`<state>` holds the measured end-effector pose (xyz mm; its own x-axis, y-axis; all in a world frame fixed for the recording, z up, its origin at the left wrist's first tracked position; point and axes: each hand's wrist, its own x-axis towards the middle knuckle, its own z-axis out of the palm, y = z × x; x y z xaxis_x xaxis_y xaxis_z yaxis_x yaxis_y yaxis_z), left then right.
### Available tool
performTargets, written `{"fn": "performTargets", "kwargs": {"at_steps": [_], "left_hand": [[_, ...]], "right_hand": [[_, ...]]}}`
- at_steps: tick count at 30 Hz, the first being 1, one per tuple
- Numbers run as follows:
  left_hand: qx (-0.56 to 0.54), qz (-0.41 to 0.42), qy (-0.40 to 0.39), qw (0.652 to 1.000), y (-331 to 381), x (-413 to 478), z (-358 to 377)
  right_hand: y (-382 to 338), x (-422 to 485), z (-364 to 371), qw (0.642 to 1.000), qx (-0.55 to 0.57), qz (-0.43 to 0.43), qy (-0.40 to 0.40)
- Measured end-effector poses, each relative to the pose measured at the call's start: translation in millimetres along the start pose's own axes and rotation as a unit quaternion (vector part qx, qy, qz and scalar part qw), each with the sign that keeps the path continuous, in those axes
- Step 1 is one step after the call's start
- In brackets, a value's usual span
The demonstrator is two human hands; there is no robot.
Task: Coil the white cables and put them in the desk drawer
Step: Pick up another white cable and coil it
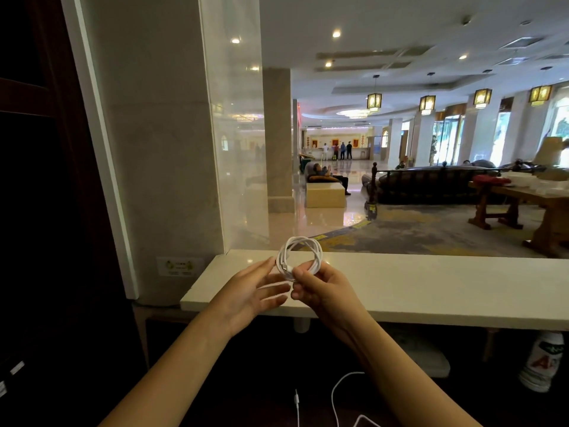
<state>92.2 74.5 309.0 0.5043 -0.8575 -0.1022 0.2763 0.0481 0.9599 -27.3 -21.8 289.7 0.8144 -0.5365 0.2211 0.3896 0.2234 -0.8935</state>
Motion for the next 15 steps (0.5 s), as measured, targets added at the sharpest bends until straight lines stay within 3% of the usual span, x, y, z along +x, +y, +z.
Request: {"fn": "performTargets", "kwargs": {"at_steps": [6, 15], "left_hand": [[-0.055, 0.055, 0.007, 0.997, -13.0, -10.0, -5.1], [0.061, 0.118, 0.028, 0.991, -4.2, -22.4, 0.6]], "right_hand": [[2.8, -6.8, 4.2, 0.999, -0.025, -0.026, 0.011], [0.8, -15.3, 14.4, 0.981, -0.146, -0.123, 0.026]]}}
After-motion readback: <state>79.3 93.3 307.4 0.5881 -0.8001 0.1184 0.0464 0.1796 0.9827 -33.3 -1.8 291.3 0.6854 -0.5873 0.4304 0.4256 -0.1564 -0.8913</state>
